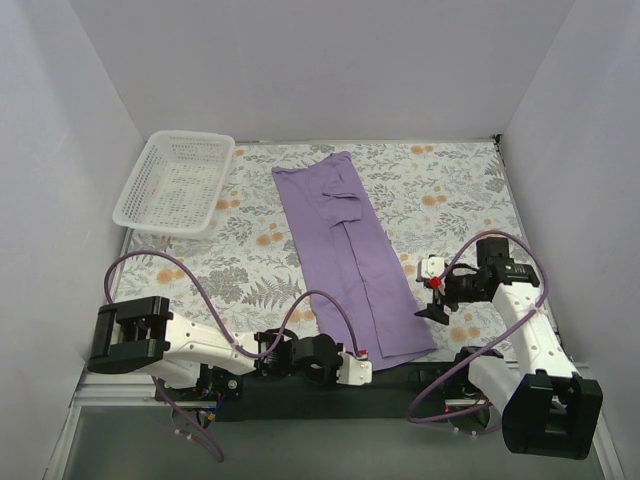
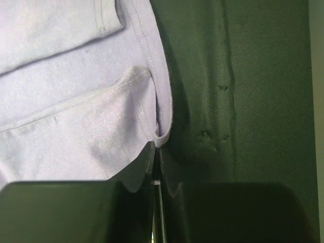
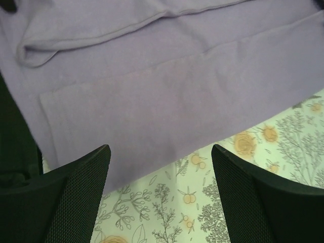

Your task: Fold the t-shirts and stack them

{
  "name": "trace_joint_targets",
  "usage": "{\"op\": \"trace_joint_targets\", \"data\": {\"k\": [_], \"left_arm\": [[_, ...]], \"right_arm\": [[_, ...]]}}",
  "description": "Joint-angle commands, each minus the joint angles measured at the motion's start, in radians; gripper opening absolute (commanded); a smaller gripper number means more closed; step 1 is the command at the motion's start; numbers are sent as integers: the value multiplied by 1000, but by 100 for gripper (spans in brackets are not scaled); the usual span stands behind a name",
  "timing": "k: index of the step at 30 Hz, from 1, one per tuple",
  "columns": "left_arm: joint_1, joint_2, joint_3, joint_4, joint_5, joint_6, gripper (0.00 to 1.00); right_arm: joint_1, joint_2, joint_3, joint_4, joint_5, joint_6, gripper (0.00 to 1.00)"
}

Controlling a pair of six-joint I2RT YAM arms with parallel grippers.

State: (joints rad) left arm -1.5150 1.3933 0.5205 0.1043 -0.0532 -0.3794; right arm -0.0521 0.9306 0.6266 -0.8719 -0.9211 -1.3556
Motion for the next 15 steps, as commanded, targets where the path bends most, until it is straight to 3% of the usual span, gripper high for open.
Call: {"op": "trace_joint_targets", "data": {"k": [1, 4, 8, 15], "left_arm": [[-1, -57, -17, 28, -10, -12, 0], [-1, -79, -27, 40, -16, -18, 0], [1, -83, -36, 46, -20, -21, 0], [-1, -66, -28, 63, -19, -23, 0]], "right_arm": [[11, 74, 54, -304, 50, -445, 86], [27, 152, 71, -444, 126, -637, 82], [141, 133, 3, -437, 226, -677, 80], [360, 40, -111, -242, 365, -496, 75]]}}
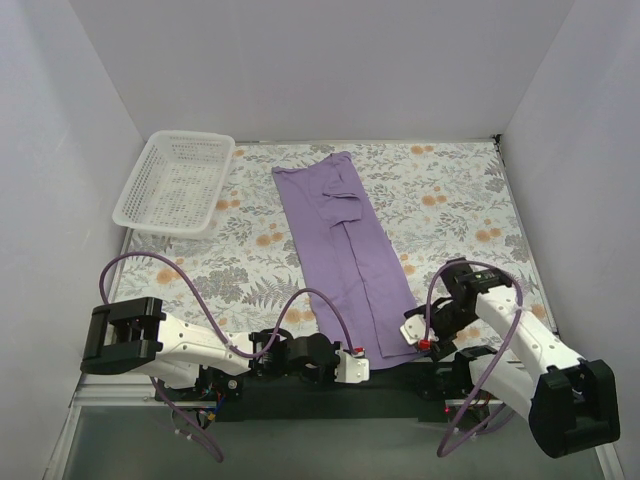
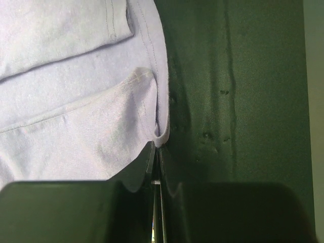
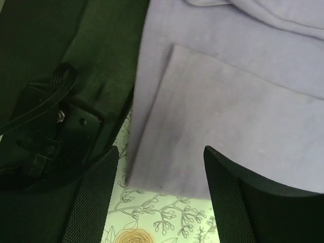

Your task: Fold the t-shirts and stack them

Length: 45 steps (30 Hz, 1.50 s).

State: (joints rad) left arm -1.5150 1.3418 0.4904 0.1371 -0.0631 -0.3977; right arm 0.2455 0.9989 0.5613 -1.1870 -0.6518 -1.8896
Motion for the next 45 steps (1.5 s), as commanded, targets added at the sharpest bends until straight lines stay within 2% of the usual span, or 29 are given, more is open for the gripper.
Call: {"op": "trace_joint_targets", "data": {"k": [1, 10, 13, 14, 16, 17, 18, 20, 23, 27, 31, 33, 40, 41, 45], "left_arm": [[-1, -13, 4, 33, -10, -7, 0], [1, -20, 0, 38, -14, -16, 0], [3, -20, 0, 38, -12, -18, 0], [1, -20, 0, 38, -14, -18, 0], [1, -23, -3, 39, -12, -20, 0], [1, -26, -4, 41, -11, -21, 0], [1, -27, -4, 42, -10, -20, 0], [12, -39, -10, 47, 3, -21, 0], [45, -67, -26, 67, 48, -33, 0], [137, -113, -39, 70, 130, -32, 0], [324, -151, -33, 78, 246, 6, 0], [390, -141, -18, 72, 276, 35, 0], [737, 15, 121, 78, 376, 135, 0], [769, 42, 166, 78, 384, 143, 0], [880, 181, 279, 65, 417, 163, 0]], "right_arm": [[73, -32, -57, 93, 109, 50, 74], [106, -42, -139, 194, 192, 86, 57], [113, -40, -158, 231, 213, 103, 48], [115, -42, -167, 245, 216, 107, 41], [118, -45, -175, 253, 222, 110, 34], [121, -46, -176, 256, 222, 115, 18], [120, -45, -175, 257, 219, 119, 10], [121, -49, -167, 254, 205, 139, 1], [121, -37, -114, 248, 153, 203, 1], [121, 13, 64, 248, 69, 296, 1], [121, 193, 256, 280, 50, 376, 1], [120, 269, 340, 367, 78, 487, 1], [121, 691, 738, 552, 164, 804, 1], [121, 728, 811, 559, 173, 826, 1], [121, 859, 923, 601, 193, 902, 1]]}}
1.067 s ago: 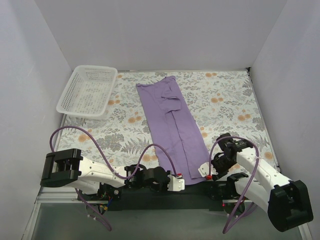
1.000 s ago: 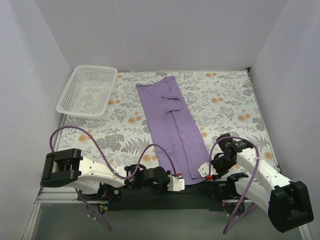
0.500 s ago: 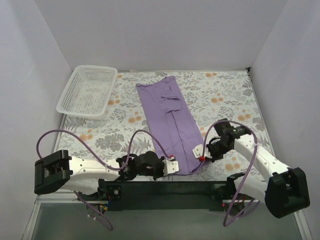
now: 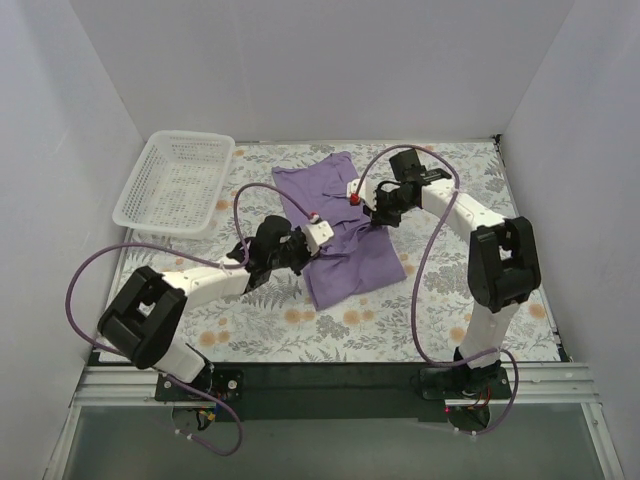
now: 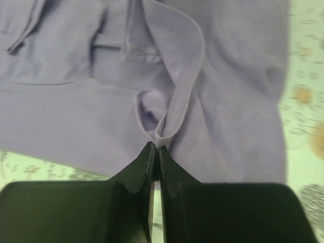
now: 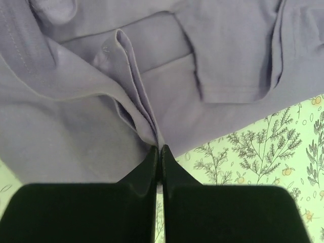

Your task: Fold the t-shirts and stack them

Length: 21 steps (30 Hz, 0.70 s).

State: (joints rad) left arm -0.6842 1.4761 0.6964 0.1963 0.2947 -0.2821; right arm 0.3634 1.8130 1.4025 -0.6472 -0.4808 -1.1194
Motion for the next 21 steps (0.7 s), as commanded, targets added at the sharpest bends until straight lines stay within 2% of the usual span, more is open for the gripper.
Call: {"op": "trace_joint_targets", "data": {"k": [1, 12, 21], "left_arm": [[70, 65, 90, 2, 64, 52, 0], [144, 234, 241, -20, 24, 70, 0], [175, 253, 267, -17, -28, 63, 0]], "right_arm": [[3, 83, 102, 67, 22, 153, 1], [3, 204, 222, 112, 105, 242, 1], [3, 253, 273, 153, 117, 300, 1]]}}
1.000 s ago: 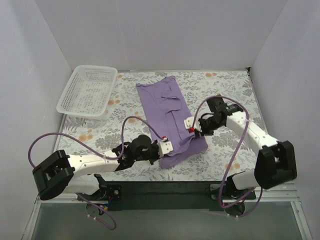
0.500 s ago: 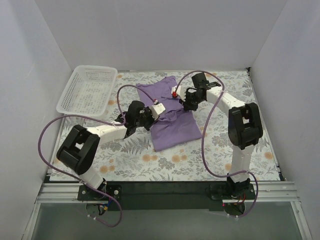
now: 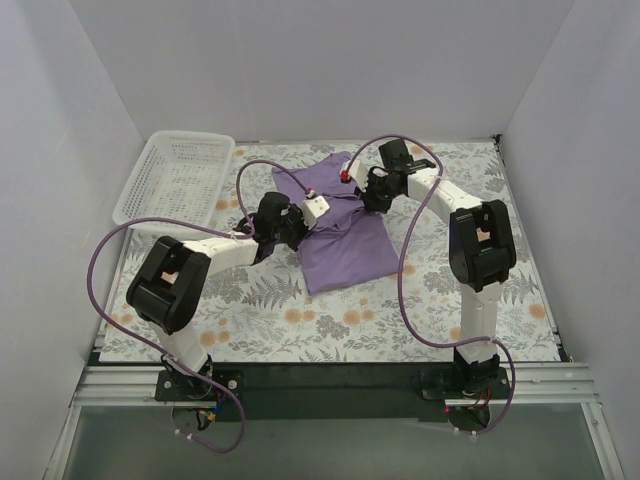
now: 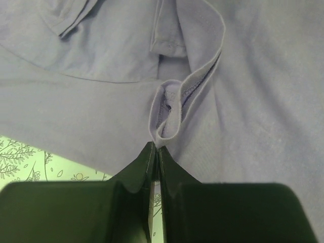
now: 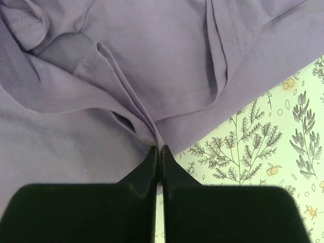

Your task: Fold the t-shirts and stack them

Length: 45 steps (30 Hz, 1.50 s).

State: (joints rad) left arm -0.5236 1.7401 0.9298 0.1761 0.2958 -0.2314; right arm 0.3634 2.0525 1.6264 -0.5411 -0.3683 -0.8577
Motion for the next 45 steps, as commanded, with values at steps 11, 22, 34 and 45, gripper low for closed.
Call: {"op": "trace_joint_targets", "data": {"k": [11, 22, 34, 45], "left_arm": [[25, -5, 24, 16, -67, -5, 0], [33, 55, 142, 13, -329, -95, 67], [33, -405, 2, -170, -23, -282, 69], [-223, -752, -399, -227, -32, -304, 68]], "right_arm": [[3, 54, 99, 63, -8, 72, 1], [6, 91, 161, 182, 254, 330, 42], [-164, -451, -330, 37, -479, 14, 78], [-308, -971, -970, -20, -751, -320, 84]]}}
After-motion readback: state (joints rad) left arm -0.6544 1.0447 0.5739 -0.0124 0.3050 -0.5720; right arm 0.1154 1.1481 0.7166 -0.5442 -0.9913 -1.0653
